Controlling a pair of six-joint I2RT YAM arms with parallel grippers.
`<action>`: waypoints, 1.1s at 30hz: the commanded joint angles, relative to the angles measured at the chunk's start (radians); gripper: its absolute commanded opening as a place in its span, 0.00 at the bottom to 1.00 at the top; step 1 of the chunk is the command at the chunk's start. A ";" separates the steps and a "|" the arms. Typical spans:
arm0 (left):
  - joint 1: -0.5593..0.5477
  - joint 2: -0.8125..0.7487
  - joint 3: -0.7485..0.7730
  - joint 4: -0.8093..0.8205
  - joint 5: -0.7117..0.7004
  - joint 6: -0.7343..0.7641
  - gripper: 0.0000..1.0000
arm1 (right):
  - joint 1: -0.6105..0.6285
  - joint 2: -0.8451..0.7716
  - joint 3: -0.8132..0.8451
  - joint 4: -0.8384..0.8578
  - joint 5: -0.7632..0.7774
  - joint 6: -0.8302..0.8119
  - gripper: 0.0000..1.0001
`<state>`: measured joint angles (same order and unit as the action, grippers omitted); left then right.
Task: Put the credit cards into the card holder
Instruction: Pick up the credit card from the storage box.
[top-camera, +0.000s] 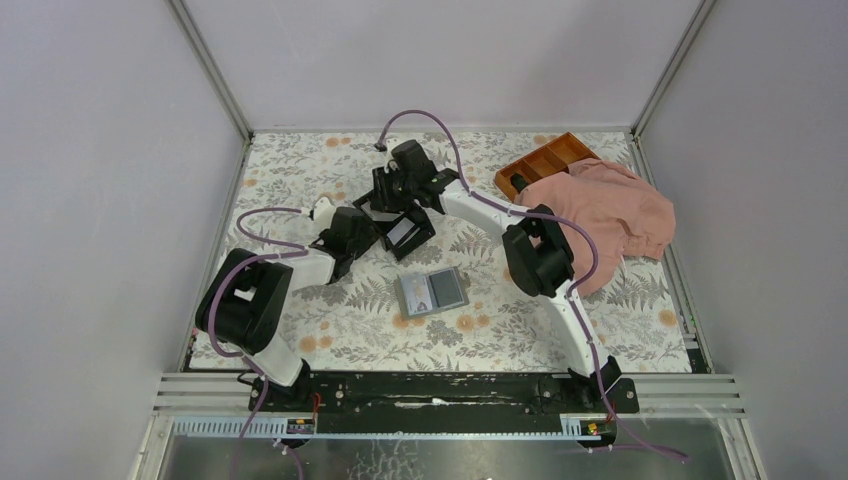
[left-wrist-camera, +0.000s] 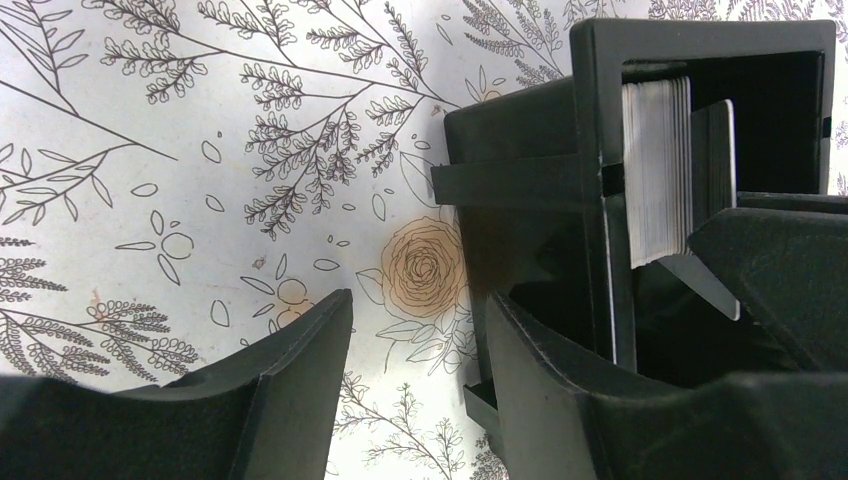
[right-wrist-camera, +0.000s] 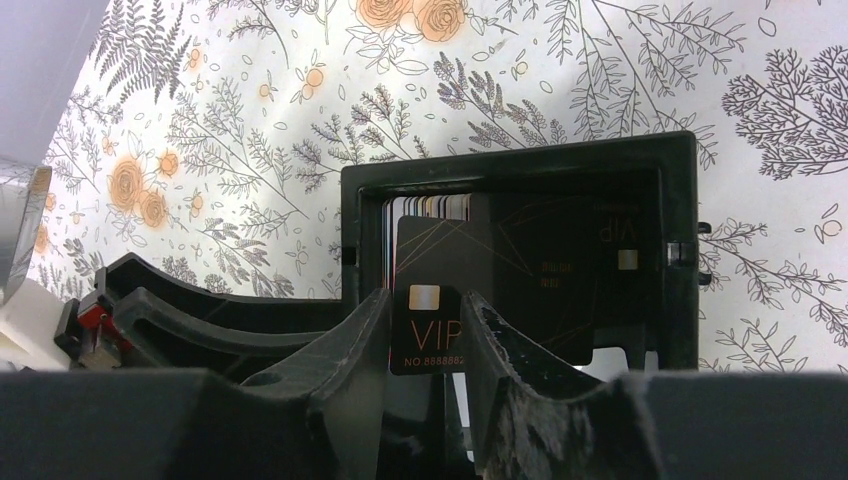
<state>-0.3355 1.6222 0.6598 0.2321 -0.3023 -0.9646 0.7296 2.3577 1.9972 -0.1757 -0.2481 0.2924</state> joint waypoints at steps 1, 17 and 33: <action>0.009 -0.003 0.031 0.032 0.004 0.023 0.58 | 0.019 -0.087 -0.009 -0.009 -0.002 -0.004 0.37; 0.011 -0.054 0.014 0.021 0.006 0.021 0.59 | 0.117 -0.143 -0.027 -0.072 0.364 -0.204 0.14; 0.012 -0.174 -0.005 -0.054 -0.007 0.035 0.61 | 0.125 -0.276 -0.210 0.048 0.576 -0.272 0.00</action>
<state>-0.3290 1.4986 0.6594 0.1913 -0.2955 -0.9527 0.8471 2.1921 1.8179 -0.2081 0.2699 0.0456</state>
